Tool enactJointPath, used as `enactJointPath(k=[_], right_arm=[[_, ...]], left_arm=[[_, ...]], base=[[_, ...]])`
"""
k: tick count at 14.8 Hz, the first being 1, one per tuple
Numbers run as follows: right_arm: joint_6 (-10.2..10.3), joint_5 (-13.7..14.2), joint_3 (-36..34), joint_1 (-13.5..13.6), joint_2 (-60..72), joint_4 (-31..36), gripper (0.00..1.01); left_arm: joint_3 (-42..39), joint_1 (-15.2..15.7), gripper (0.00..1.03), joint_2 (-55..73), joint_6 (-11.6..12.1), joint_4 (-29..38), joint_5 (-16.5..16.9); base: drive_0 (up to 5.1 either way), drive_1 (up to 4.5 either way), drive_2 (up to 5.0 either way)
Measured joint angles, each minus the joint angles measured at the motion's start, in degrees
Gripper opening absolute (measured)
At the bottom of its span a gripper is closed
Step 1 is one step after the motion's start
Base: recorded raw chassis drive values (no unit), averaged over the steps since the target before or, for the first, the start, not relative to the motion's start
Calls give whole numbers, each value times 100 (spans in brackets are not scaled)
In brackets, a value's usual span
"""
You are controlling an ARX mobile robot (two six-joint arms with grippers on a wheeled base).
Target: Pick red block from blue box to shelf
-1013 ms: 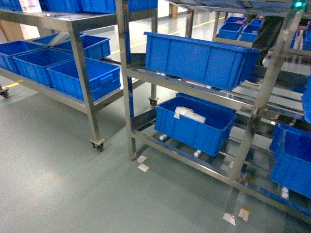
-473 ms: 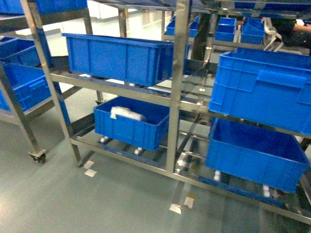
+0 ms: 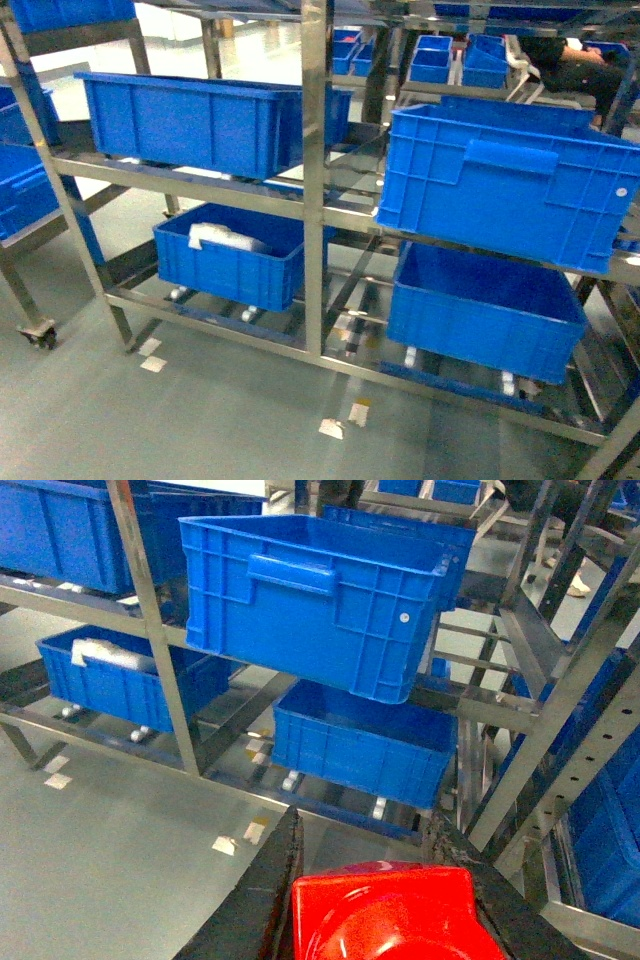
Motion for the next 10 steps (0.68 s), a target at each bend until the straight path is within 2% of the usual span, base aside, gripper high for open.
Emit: enactJointPath(k=[6, 10], right_arm=[[0, -22, 2, 0, 0, 4, 28], [0, -20, 2, -2, -20, 4, 28]], left_arm=[[0, -2, 98, 0, 0, -11, -22], [0, -2, 98, 0, -2, -11, -20]], base=[[-158, -158, -158], [-26, 348, -400]])
